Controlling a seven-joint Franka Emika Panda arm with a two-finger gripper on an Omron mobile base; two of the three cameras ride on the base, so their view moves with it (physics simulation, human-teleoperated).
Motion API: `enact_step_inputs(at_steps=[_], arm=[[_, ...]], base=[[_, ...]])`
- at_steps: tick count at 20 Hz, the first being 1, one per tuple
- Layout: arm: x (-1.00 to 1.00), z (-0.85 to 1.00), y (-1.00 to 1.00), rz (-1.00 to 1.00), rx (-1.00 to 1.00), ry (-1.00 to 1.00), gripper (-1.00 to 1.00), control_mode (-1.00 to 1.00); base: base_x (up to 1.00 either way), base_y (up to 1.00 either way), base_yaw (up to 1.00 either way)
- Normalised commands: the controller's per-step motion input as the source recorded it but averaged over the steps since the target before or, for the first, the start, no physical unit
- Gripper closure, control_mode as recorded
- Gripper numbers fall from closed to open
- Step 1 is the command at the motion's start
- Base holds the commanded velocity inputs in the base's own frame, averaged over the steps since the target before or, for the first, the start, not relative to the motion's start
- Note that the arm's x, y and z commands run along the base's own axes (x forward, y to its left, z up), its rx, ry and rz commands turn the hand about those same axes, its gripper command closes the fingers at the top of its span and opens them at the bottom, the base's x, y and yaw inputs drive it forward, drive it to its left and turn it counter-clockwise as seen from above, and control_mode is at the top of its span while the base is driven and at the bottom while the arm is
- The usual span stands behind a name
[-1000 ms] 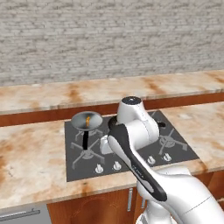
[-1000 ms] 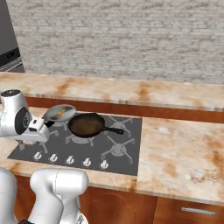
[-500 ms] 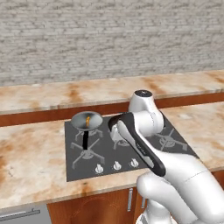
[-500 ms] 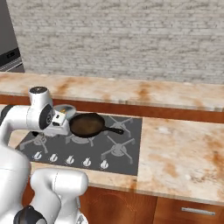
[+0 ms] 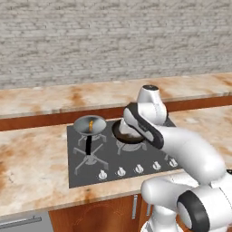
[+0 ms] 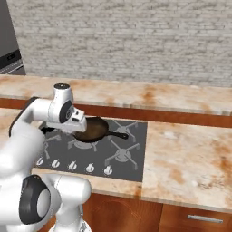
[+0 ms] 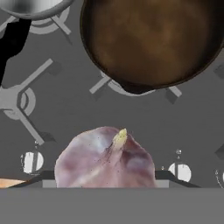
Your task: Place both pans onto different burners. Then place the garlic and the shrimp on different pans.
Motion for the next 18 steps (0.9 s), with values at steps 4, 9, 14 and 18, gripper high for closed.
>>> enact_step_inputs(at_steps=[4, 9, 14, 18], arm=[[0.7, 0.0, -0.24, 0.0, 0.0, 0.06, 1.0, -1.0], [0.71, -0.07, -0.16, 0.0, 0.0, 0.05, 1.0, -1.0], [0.65, -0.25, -0.08, 0.0, 0.0, 0.02, 1.0, -1.0], [0.52, -0.5, 0.0, 0.0, -0.02, 0.0, 1.0, -1.0]], base=[[0.0, 0.0, 0.0], [0.0, 0.0, 0.0], [0.0, 0.0, 0.0], [0.0, 0.0, 0.0]])
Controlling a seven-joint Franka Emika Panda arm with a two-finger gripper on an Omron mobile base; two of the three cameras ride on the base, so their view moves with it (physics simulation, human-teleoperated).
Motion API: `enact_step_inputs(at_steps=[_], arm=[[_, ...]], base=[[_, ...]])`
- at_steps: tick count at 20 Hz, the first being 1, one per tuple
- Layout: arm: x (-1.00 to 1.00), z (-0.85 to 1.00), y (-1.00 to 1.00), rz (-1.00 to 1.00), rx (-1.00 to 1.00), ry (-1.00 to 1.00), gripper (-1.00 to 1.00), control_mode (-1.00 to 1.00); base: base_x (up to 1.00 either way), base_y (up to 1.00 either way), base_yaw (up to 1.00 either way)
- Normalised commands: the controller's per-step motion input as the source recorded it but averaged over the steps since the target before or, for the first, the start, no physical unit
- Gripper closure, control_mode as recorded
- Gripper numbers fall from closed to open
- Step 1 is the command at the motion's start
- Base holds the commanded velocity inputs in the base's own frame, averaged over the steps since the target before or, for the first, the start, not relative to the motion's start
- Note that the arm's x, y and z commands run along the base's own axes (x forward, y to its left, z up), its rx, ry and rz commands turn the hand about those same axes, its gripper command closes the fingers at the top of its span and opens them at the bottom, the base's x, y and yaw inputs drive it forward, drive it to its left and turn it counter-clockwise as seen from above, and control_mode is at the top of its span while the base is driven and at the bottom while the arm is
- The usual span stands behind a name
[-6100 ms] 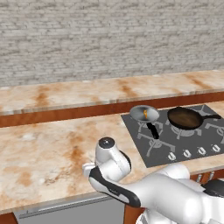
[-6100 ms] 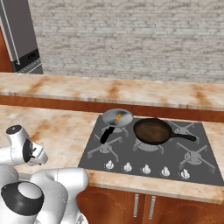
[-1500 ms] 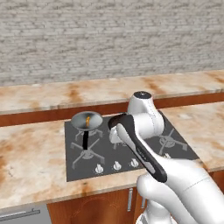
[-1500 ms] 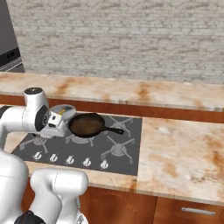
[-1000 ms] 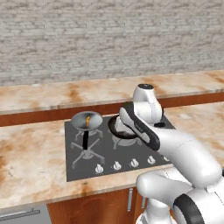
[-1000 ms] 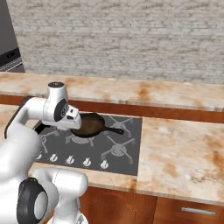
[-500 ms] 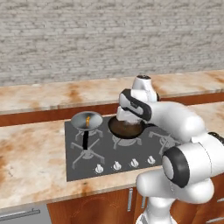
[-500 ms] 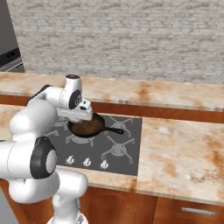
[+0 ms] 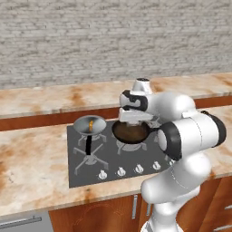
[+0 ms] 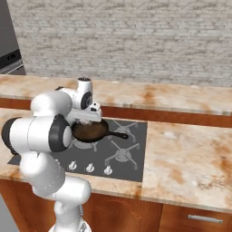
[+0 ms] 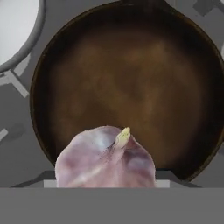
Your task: Place both pans onto different burners. Then place the garlic and the shrimp on different pans.
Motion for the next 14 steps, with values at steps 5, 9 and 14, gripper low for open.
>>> enact_step_inputs(at_steps=[5, 9, 14], arm=[[0.41, -0.56, 0.0, 0.0, -0.04, 0.0, 1.0, -1.0], [0.11, -0.34, -0.08, 0.0, 0.0, 0.0, 1.0, -1.0], [0.0, -0.35, -0.05, 0.0, 0.0, 0.0, 1.0, -1.0]], base=[[0.0, 0.0, 0.0], [0.0, 0.0, 0.0], [0.0, 0.0, 0.0]])
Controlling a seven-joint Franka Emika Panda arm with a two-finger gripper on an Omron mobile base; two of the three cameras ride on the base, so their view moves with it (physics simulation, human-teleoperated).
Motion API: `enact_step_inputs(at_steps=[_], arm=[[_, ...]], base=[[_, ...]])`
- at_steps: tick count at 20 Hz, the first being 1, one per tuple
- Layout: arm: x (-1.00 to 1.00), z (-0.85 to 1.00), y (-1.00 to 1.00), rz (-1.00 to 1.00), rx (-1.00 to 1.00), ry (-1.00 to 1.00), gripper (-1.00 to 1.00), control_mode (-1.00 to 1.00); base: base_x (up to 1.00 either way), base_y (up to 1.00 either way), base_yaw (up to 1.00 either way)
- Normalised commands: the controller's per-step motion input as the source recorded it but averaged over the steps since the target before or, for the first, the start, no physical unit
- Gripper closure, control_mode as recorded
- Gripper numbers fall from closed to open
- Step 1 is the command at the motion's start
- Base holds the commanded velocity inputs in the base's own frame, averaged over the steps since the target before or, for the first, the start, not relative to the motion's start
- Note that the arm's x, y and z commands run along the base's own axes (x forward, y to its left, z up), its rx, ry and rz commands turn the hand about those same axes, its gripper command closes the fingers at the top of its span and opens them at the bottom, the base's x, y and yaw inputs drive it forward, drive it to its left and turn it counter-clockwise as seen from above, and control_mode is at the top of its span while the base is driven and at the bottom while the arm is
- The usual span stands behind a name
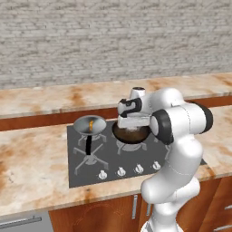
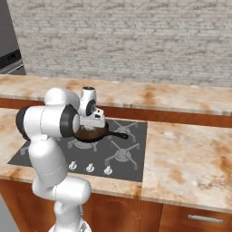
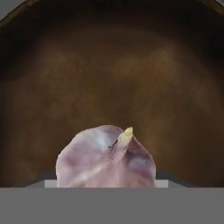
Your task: Place both pans onto different burners. Then place the garlic and the shrimp on different pans.
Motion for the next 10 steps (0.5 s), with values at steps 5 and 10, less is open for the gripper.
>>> enact_step_inputs(at_steps=[5, 10], arm=[[0.0, -0.4, 0.0, 0.0, 0.0, 0.0, 1.0, -1.0], [0.0, -0.24, 0.0, 0.0, 0.0, 0.0, 1.0, -1.0]], base=[[0.0, 0.0, 0.0], [0.0, 0.0, 0.0]])
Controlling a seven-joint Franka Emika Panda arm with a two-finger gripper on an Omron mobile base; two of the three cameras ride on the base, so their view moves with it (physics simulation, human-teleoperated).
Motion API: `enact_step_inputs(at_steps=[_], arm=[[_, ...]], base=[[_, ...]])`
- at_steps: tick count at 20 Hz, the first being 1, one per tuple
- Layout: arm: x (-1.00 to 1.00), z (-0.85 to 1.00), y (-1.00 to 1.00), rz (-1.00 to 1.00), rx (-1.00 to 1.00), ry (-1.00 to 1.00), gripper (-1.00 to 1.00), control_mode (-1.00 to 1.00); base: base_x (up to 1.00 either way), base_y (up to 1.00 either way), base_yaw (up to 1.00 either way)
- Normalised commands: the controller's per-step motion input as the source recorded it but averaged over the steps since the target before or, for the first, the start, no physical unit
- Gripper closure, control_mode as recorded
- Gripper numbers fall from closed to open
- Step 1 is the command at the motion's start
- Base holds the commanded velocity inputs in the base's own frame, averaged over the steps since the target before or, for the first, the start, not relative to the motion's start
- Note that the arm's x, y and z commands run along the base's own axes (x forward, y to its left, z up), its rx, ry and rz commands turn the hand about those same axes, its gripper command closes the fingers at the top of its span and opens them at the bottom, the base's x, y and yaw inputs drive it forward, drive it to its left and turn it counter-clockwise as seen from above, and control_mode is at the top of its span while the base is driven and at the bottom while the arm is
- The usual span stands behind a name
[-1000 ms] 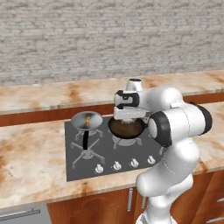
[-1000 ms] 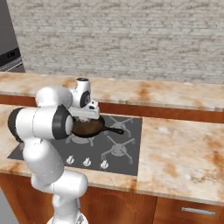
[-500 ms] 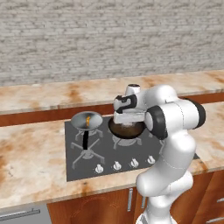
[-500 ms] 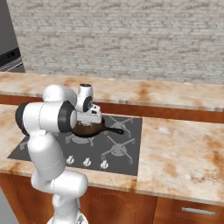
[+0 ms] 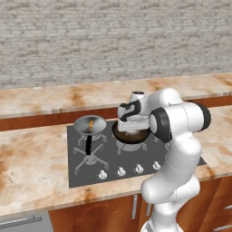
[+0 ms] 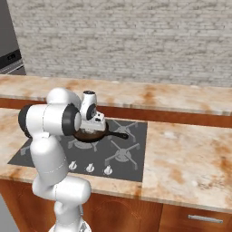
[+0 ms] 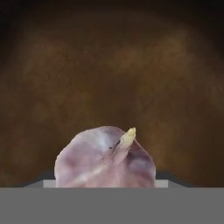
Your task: Place both pans onto different burners. Then place the garlic and the shrimp on different pans.
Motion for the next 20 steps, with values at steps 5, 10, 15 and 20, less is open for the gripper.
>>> enact_step_inputs(at_steps=[5, 10, 15, 20], arm=[[0.01, -0.04, 0.0, 0.0, 0.0, 0.0, -1.0, -1.0], [-0.05, 0.36, 0.0, 0.0, 0.0, -0.02, -1.0, -1.0], [-0.24, 0.6, 0.0, 0.0, 0.0, -0.02, -1.0, -1.0], [-0.77, 0.33, 0.0, 0.0, 0.0, -0.02, -1.0, -1.0]], base=[[0.0, 0.0, 0.0], [0.0, 0.0, 0.0], [0.0, 0.0, 0.0], [0.0, 0.0, 0.0]])
